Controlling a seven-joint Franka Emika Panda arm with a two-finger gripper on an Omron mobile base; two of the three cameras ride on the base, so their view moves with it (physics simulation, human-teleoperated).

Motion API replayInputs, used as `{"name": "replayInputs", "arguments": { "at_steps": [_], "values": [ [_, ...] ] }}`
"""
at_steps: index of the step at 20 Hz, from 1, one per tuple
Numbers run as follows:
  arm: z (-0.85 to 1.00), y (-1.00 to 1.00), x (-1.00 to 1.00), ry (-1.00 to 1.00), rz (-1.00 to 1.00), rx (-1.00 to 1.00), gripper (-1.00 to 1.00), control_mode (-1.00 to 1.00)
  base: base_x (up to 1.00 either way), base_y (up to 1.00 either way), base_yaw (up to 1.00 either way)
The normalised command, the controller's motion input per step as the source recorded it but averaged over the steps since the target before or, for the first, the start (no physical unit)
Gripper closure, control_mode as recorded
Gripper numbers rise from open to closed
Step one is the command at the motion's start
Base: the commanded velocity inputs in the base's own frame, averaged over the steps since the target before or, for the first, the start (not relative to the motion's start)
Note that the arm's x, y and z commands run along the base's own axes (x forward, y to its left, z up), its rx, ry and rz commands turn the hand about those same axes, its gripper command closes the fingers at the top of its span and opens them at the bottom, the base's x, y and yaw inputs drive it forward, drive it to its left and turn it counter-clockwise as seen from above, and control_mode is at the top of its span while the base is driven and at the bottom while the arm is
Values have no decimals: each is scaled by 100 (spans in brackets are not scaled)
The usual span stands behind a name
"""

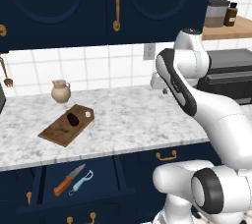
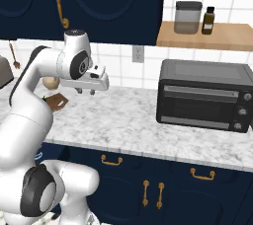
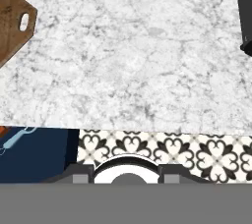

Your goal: Place the appropriate cutting tool for cutting the eggplant skin on the cutting board.

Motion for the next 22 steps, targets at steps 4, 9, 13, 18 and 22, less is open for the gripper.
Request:
{"name": "replayInputs", "arguments": {
  "at_steps": [4, 9, 13, 18, 22],
  "values": [
    [-4, 0, -2, 1, 0, 0, -100, -100, 0, 0, 0],
    [-3, 0, -21, -1, 0, 0, -100, -100, 0, 0, 0],
    [0, 1, -26, -5, 0, 0, -100, -100, 0, 0, 0],
    [-1, 10, -36, -11, 0, 0, -100, -100, 0, 0, 0],
    [-9, 23, -46, -17, 0, 0, -100, -100, 0, 0, 0]
  ]
}}
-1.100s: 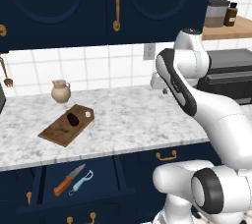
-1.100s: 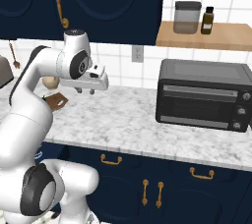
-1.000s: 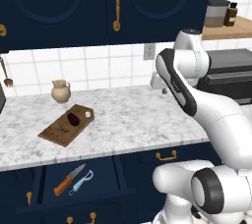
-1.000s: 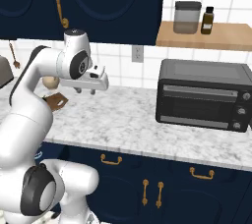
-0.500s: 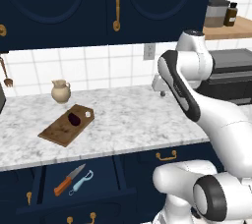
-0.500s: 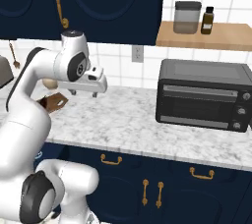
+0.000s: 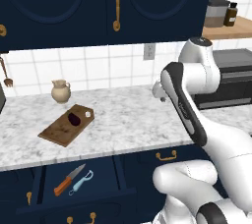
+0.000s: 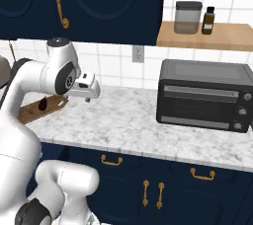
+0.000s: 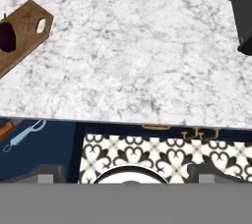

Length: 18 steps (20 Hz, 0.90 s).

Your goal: Place the appropriate cutting tool for cutting the eggplant skin on the cutting board.

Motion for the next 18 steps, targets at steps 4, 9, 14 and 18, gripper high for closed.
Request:
{"name": "replayInputs", "arguments": {
  "at_steps": [4, 9, 14, 18],
  "values": [
    [-12, 28, -50, -15, 0, 0, -100, -100, 0, 0, 0],
    [-11, 38, -43, -6, 0, 0, -100, -100, 0, 0, 0],
    [-16, 38, -56, -2, 0, 0, -100, -100, 0, 0, 0],
    [-6, 27, -25, -2, 0, 0, -100, -100, 0, 0, 0]
  ]
}}
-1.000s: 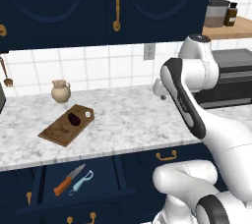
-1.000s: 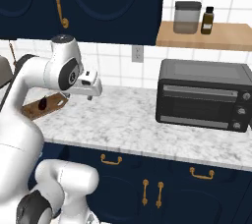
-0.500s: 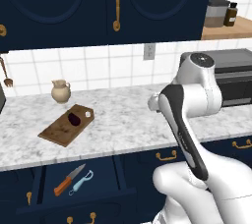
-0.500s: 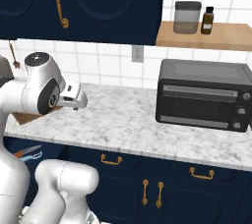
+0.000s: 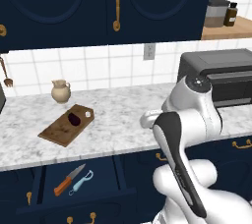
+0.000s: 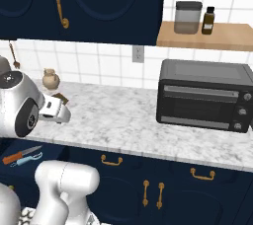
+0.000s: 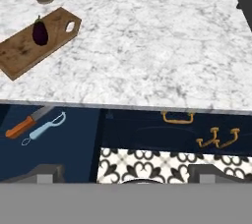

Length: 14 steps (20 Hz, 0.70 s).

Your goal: Place the appropriate cutting tool for cutting the eggplant skin on the cutting board.

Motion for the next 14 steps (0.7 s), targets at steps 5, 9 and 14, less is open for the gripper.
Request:
{"name": "replayInputs", "arguments": {
  "at_steps": [5, 9, 14],
  "values": [
    [1, 34, -14, 9, -9, 0, -100, -100, 0, 0, 0],
    [3, 33, -11, 17, -9, 0, -100, -100, 0, 0, 0],
    [3, 41, -7, 15, -2, 0, -100, -100, 0, 0, 0]
  ]
}}
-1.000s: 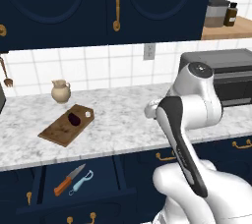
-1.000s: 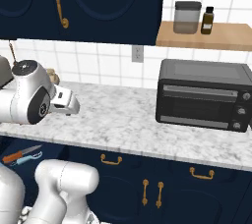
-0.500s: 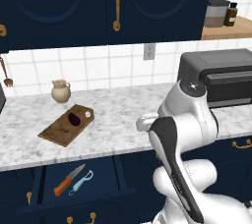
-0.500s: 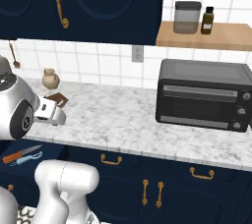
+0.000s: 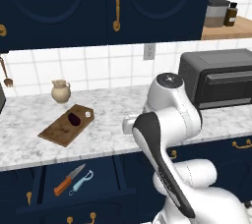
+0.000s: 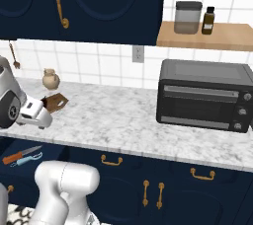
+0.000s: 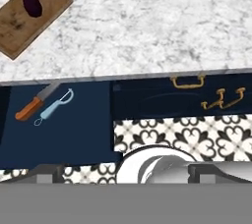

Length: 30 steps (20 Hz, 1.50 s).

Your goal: Place the appropriate cutting tool for cutting the eggplant skin on the cutting board.

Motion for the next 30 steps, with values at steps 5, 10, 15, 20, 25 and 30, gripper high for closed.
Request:
{"name": "replayInputs", "arguments": {
  "at_steps": [5, 10, 15, 20, 25, 30],
  "values": [
    [-3, 55, -25, -5, 0, 0, -100, -100, 0, 0, 0],
    [-20, 27, -28, -19, 0, 6, -100, -100, 0, 0, 0],
    [-42, 5, 0, -2, 0, 12, -100, -100, 0, 0, 0],
    [-28, 36, 0, 12, 0, 4, -100, -100, 0, 0, 0],
    [2, 58, -1, 20, -7, 0, -100, -100, 0, 0, 0],
    [0, 42, 0, 28, -4, -1, -100, -100, 0, 0, 0]
  ]
}}
